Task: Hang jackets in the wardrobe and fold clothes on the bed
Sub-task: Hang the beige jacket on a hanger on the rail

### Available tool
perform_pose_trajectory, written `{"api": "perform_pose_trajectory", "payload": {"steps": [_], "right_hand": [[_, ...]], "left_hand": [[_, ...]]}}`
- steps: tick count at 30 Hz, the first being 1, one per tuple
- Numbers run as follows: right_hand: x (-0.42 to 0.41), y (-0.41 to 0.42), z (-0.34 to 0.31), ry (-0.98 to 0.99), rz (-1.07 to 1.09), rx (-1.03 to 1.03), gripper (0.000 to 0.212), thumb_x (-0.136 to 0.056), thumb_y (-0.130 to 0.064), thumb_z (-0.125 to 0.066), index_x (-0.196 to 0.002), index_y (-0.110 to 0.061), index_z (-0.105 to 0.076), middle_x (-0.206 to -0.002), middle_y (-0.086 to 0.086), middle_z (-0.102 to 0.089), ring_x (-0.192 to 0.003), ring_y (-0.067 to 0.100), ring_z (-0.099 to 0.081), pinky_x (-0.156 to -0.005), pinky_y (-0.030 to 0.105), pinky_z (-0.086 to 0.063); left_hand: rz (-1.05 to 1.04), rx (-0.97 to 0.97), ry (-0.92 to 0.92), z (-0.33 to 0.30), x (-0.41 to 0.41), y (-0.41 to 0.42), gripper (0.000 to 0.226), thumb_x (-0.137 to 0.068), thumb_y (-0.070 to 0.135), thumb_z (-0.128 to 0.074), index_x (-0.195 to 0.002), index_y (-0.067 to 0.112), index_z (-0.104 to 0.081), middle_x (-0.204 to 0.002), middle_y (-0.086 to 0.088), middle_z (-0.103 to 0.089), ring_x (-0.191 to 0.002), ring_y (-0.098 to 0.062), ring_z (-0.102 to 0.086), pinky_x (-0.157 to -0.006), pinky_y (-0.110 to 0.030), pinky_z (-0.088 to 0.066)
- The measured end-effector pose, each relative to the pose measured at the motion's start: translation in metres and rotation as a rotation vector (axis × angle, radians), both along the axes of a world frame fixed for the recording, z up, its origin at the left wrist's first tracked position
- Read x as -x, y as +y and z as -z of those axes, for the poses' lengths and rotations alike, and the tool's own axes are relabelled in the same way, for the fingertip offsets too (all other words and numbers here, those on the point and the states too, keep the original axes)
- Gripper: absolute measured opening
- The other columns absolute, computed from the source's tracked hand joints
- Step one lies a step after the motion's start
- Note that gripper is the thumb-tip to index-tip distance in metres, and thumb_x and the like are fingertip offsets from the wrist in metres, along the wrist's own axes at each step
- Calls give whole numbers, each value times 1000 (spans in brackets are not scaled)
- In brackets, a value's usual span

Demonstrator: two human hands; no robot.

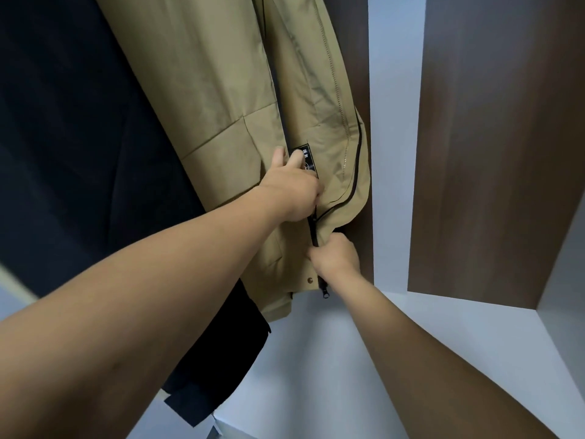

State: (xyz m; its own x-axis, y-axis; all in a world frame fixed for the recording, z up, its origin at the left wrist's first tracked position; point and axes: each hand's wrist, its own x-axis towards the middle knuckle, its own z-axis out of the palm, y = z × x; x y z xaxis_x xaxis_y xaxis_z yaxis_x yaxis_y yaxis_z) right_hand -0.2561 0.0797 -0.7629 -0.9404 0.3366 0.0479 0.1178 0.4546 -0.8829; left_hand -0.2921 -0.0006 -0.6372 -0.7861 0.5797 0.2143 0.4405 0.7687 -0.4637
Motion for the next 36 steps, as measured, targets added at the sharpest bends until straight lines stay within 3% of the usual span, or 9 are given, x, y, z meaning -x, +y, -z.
{"api": "perform_pose_trajectory", "payload": {"steps": [6, 13, 18, 21, 23, 25, 27, 30, 36], "right_hand": [[0, 11, 2, -15, -44, 9, 32, -86, -31, -71, -69, -16, -48, -71, -1, -54, -60, 15, -51, -46, 25, -33], [-11, 15, 1, -109, -105, 107, 36, -84, -34, -74, -108, -10, -62, -103, 7, -67, -83, 23, -64, -58, 26, -45], [-14, 15, -37, 275, 89, -62, 63, -75, -41, -79, -120, -19, -41, -122, 6, -54, -109, 26, -55, -86, 38, -48], [-8, 10, -65, 234, 10, -130, 68, -77, -48, -75, -131, -20, -44, -127, 5, -56, -116, 28, -54, -97, 42, -46], [-2, 9, -76, 132, -39, -144, 45, -83, -44, -69, -121, -25, -55, -116, 1, -62, -110, 27, -58, -94, 39, -46], [1, 11, -82, 135, -6, -187, 13, -87, -34, -66, -85, -29, -54, -89, -4, -61, -90, 26, -58, -77, 34, -45], [3, 11, -82, 163, 15, -163, 33, -85, -26, -66, -68, -23, -38, -71, -4, -51, -74, 25, -52, -65, 31, -39], [0, 8, -84, 174, 24, -186, 36, -83, -26, -65, -65, -21, -34, -66, -5, -50, -67, 23, -48, -72, 34, -37], [-3, 16, -101, 173, 21, -299, 32, -83, -22, -62, -66, -22, -35, -74, -4, -55, -81, 25, -53, -86, 37, -41]], "left_hand": [[-43, -61, 177, 6, 2, -5, 28, -96, 25, -40, -112, 24, -64, -117, 6, -56, -125, -31, -27, -108, -56, -13], [-89, -189, 292, -36, 12, -12, 26, -95, 23, -44, -110, 18, -65, -110, 0, -57, -120, -33, -29, -98, -51, -18], [51, -161, 239, -54, 7, -15, 24, -99, 33, -43, -104, 29, -66, -103, 9, -57, -109, -29, -33, -83, -42, -13], [70, -163, 169, -62, 3, -11, 21, -99, 34, -44, -102, 31, -64, -108, 10, -61, -103, -24, -30, -81, -41, -13], [71, -157, 148, -63, 2, -8, 20, -99, 32, -43, -102, 33, -63, -108, 11, -63, -96, -20, -24, -80, -41, -12], [58, -141, 157, -65, 1, -7, 21, -98, 28, -42, -102, 34, -62, -109, 11, -65, -96, -20, -23, -85, -43, -14], [22, -112, 198, -69, 1, -9, 20, -96, 24, -44, -103, 32, -62, -109, 13, -64, -107, -23, -28, -94, -47, -18], [-43, -105, 278, -76, 2, -10, 21, -94, 23, -47, -105, 27, -63, -107, 10, -60, -118, -28, -27, -99, -50, -20], [-60, -184, 325, -85, 3, -1, 25, -92, 17, -45, -109, 24, -63, -107, 8, -58, -119, -29, -27, -96, -52, -20]]}}
